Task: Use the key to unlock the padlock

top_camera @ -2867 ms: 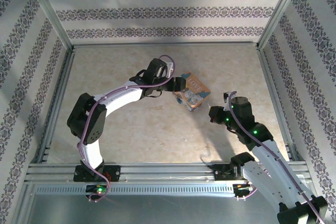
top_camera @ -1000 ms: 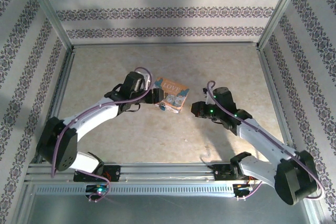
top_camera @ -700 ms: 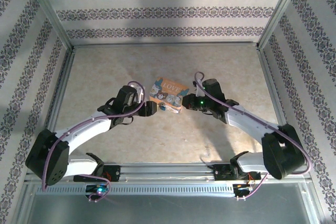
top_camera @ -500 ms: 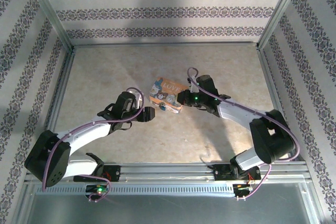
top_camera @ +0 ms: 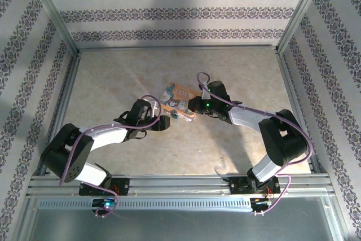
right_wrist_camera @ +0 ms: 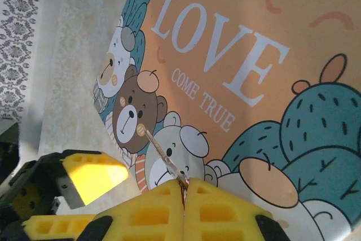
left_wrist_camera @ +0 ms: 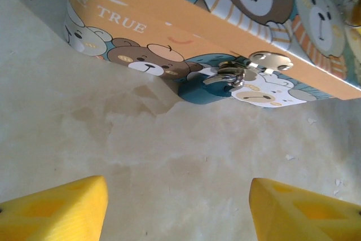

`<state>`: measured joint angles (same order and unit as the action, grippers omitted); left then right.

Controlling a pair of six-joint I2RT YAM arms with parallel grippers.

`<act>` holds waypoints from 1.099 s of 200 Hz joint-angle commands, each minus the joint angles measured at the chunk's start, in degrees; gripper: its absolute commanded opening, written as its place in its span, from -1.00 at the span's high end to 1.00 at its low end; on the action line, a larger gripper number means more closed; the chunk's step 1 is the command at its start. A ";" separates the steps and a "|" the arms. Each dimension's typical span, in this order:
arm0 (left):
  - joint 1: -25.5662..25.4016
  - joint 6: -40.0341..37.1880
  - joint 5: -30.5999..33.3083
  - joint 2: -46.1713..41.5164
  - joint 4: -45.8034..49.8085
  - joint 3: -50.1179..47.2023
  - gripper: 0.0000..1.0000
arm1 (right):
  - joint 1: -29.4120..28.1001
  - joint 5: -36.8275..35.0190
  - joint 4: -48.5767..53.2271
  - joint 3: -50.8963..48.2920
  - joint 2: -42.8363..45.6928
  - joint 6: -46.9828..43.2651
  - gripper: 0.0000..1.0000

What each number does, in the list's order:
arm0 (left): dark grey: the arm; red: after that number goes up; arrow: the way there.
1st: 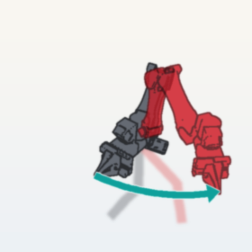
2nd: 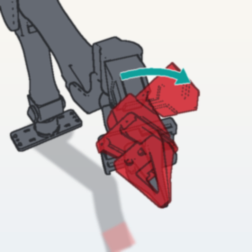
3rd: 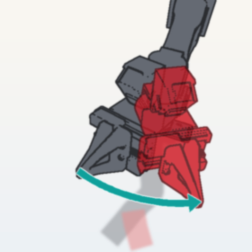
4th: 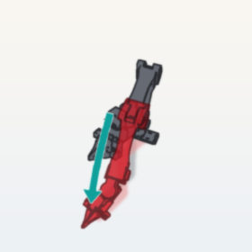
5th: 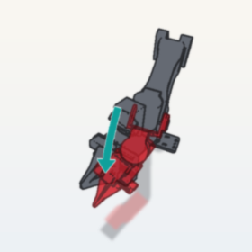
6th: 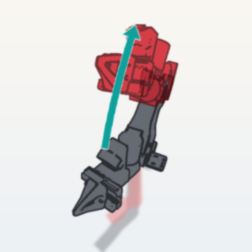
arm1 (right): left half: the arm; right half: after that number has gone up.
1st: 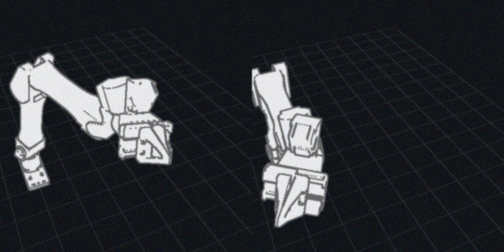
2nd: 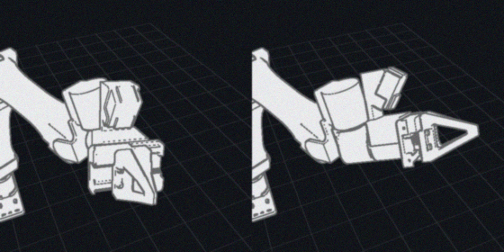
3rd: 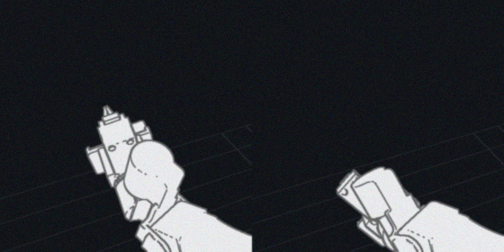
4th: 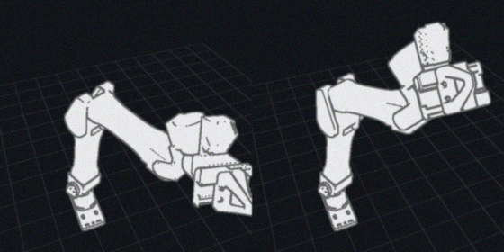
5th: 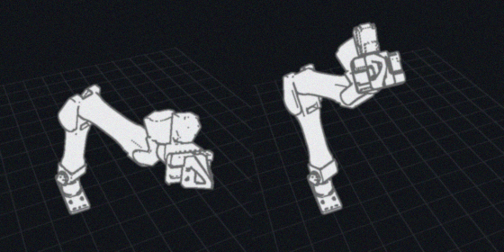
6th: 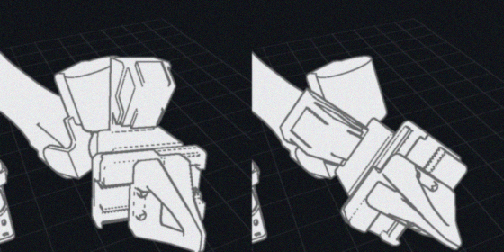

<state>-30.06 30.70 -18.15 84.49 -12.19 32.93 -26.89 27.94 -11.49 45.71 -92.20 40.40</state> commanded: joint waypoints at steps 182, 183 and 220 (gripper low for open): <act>-2.54 -8.24 -2.10 15.72 -10.71 9.98 -0.22 | -1.76 -1.31 -1.70 -1.59 -2.19 0.99 1.00; -2.54 -8.22 -2.13 15.80 -10.73 9.97 -0.22 | -1.76 -1.31 -1.70 -1.59 -2.19 0.99 1.00; -2.63 -9.29 -3.64 17.52 -10.94 11.45 -0.17 | -1.84 -1.31 -1.61 -1.42 -2.26 0.99 1.00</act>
<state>-31.92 23.73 -19.68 100.68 -20.62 42.48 -28.01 27.66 -14.22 45.19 -92.79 40.80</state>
